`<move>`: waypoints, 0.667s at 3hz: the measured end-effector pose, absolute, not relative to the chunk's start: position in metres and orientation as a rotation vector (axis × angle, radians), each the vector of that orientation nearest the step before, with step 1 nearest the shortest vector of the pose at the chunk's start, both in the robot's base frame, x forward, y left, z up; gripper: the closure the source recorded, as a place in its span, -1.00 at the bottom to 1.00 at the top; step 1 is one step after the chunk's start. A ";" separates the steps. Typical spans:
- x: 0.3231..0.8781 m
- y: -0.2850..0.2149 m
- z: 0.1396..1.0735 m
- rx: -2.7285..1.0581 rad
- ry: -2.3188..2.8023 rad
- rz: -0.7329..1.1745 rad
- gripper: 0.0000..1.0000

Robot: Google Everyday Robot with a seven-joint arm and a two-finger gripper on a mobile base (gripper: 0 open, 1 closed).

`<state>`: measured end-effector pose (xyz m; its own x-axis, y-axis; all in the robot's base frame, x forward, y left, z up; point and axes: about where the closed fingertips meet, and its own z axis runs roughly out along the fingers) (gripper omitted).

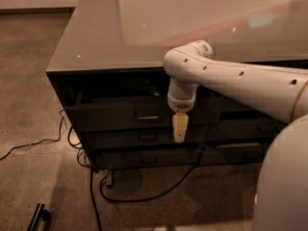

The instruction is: Open top drawer

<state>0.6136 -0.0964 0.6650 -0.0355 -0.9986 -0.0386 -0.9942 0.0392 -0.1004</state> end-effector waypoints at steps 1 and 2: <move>0.614 -0.101 0.678 -2.070 2.181 -0.094 -1.00; 0.617 -0.101 0.678 -2.050 2.179 -0.082 -1.00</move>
Offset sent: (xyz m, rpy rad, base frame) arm 0.0093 -0.0042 0.0161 0.0522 -0.0557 -0.0336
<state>0.6172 -0.1008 0.6777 -0.0556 -0.9960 -0.0702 -0.9878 0.0651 -0.1411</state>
